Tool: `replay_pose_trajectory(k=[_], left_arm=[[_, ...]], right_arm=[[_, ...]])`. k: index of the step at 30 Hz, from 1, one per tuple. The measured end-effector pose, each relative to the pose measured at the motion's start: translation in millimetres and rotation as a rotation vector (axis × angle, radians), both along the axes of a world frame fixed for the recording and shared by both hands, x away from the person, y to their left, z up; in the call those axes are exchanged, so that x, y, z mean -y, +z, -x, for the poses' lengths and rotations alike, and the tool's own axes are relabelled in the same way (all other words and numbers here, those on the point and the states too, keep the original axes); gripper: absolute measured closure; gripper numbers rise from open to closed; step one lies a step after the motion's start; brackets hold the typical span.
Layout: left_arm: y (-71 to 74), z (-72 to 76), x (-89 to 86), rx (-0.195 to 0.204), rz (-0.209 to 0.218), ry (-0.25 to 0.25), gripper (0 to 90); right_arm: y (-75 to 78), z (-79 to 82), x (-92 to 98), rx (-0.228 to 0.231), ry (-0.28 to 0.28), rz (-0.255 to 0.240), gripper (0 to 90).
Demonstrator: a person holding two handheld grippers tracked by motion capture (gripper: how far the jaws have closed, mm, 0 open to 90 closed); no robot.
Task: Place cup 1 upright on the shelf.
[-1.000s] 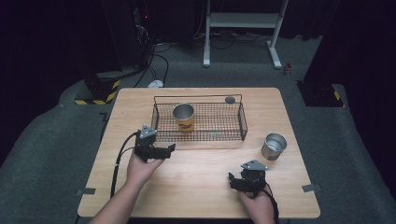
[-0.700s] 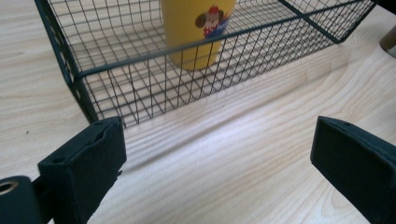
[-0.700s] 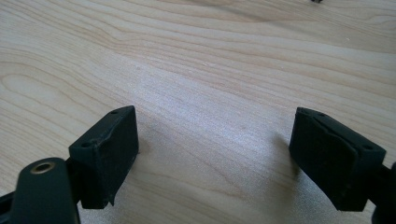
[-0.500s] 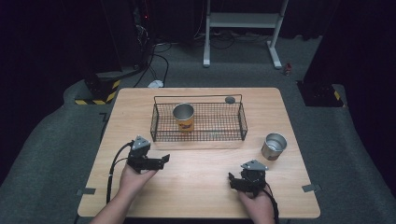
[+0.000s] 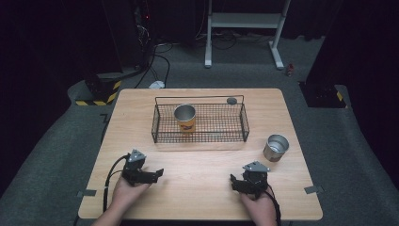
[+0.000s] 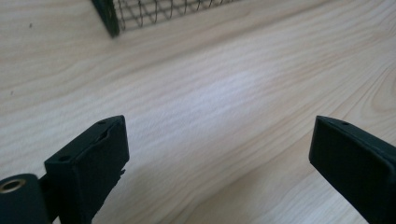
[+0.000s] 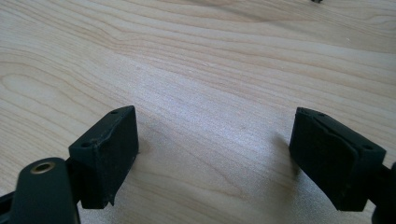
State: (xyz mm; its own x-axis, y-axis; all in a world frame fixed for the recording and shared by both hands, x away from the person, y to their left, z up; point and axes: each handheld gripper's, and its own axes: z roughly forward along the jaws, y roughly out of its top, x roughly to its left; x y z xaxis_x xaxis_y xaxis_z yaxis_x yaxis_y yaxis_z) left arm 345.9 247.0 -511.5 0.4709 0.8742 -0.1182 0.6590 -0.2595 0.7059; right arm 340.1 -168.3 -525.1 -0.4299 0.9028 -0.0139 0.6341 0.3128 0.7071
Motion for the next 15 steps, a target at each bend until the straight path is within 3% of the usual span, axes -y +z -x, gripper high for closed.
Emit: replay_pose_trajectory(k=[5,15], left_arm=[[-10.0,4.6,-3.8,-0.014,-0.05,0.007,4.6],[-16.0,8.2,2.8,0.026,-0.124,-0.003,1.4]], right_arm=[[0.0,-0.1,0.1,0.001,0.004,0.003,15.3],[0.1,0.0,1.1,-0.003,0.023,0.001,14.0]])
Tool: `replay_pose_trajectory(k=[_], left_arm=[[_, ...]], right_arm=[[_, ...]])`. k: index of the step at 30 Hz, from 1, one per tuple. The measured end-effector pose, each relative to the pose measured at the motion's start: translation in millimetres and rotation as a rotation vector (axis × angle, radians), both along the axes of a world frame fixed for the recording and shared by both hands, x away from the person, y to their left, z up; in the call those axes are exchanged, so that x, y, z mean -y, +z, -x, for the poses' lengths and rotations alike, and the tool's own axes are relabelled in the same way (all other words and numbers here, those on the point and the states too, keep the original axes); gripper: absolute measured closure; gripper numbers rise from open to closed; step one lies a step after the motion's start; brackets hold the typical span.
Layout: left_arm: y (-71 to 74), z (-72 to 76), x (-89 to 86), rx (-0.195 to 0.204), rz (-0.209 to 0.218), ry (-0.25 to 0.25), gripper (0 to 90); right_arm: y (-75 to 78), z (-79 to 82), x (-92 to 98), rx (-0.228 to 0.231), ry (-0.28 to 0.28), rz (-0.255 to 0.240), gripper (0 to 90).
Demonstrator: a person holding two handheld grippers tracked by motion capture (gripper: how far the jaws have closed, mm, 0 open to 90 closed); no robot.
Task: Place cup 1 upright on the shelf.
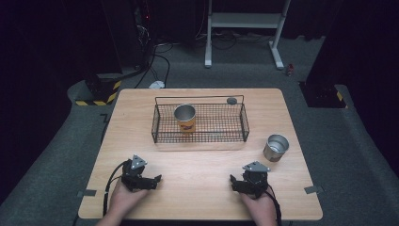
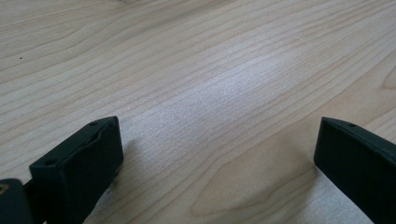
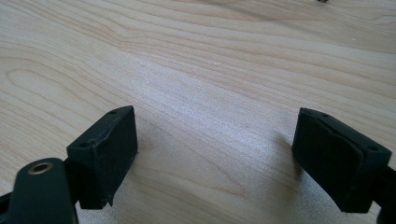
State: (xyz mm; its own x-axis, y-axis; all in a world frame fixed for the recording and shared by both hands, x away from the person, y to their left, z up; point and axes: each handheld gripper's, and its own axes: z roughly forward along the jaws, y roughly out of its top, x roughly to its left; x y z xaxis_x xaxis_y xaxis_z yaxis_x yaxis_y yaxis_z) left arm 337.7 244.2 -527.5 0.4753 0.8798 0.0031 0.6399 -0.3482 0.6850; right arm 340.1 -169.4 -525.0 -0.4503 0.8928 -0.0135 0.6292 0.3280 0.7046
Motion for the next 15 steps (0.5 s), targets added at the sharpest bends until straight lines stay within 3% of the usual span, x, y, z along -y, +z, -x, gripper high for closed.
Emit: replay_pose_trajectory(k=[11,15], left_arm=[[-0.9,2.4,0.5,0.009,0.001,0.012,0.5],[-1.1,3.0,0.4,0.01,0.003,0.013,0.5]], right_arm=[[3.4,1.7,4.4,0.011,-0.004,-0.03,14.5],[7.6,3.5,7.1,0.036,-0.006,-0.026,14.5]])
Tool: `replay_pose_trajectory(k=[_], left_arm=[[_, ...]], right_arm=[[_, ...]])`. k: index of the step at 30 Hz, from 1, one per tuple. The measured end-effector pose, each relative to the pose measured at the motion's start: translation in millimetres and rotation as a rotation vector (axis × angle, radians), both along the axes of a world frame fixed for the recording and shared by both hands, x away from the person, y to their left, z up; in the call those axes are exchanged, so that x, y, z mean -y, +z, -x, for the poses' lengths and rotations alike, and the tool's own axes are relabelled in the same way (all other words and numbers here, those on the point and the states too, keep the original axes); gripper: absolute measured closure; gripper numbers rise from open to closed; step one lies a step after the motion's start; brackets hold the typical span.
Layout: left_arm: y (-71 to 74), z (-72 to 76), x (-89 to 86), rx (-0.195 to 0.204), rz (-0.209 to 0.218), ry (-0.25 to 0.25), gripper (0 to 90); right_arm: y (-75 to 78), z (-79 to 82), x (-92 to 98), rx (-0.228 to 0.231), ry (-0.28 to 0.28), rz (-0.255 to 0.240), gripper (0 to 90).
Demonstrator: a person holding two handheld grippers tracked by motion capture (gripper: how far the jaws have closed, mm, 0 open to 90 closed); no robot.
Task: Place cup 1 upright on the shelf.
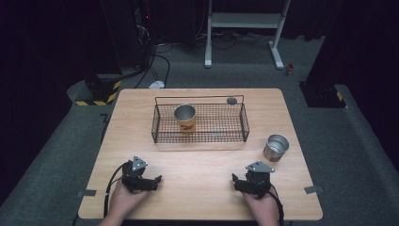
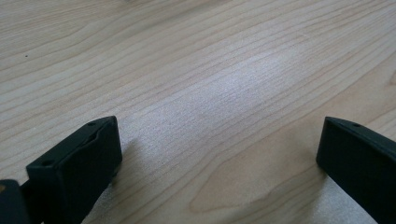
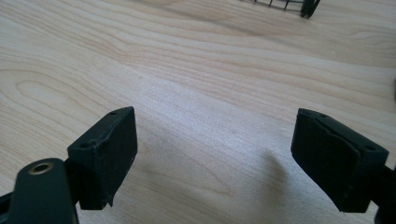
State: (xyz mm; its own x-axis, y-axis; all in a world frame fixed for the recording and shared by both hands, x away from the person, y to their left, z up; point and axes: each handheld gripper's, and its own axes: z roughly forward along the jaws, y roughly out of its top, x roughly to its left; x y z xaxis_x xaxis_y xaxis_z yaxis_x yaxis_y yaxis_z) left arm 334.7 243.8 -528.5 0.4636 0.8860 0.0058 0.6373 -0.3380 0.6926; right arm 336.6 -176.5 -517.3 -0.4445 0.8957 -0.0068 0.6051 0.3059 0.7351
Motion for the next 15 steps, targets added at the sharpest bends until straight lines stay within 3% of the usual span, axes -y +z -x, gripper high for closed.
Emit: replay_pose_trajectory(k=[15], left_arm=[[0.1,-0.1,-0.5,-0.001,-0.002,-0.005,0.4]], right_arm=[[7.3,1.8,25.5,0.053,-0.044,-0.014,14.8]])
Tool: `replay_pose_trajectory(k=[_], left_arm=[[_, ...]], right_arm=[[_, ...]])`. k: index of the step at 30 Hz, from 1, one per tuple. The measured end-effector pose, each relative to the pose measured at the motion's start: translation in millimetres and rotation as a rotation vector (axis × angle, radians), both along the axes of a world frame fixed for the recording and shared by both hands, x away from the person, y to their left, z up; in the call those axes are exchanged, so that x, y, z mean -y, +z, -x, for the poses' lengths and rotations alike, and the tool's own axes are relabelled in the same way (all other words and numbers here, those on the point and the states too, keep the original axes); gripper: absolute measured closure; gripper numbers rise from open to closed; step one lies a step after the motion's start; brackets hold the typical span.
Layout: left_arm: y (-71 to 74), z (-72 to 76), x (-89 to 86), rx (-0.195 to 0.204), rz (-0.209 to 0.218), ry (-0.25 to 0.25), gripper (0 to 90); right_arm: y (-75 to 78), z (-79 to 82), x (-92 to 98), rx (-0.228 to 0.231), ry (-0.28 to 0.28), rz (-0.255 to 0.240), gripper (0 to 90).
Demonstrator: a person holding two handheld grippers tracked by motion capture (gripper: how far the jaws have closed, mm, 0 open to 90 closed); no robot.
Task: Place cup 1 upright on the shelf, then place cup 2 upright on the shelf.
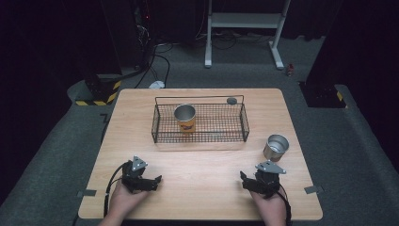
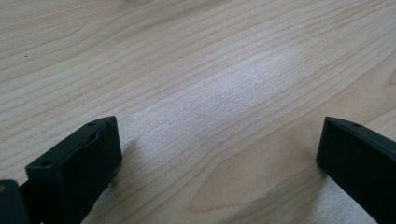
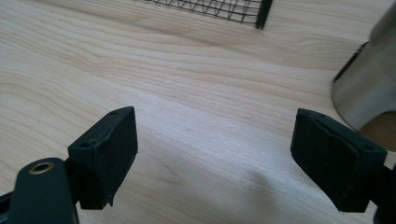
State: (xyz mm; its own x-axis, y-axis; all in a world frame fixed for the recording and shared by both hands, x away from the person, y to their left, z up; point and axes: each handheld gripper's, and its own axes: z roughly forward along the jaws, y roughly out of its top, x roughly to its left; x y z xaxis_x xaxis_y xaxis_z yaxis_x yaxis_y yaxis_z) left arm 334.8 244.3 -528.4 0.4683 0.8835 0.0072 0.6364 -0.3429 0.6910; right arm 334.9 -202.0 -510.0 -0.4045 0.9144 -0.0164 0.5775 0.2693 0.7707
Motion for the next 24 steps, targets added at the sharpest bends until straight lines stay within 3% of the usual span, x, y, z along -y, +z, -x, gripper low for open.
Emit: replay_pose_trajectory(k=[24], left_arm=[[-0.1,0.1,0.2,0.002,0.002,0.002,0.4]], right_arm=[[2.9,1.3,24.2,0.019,-0.073,0.002,14.5]])
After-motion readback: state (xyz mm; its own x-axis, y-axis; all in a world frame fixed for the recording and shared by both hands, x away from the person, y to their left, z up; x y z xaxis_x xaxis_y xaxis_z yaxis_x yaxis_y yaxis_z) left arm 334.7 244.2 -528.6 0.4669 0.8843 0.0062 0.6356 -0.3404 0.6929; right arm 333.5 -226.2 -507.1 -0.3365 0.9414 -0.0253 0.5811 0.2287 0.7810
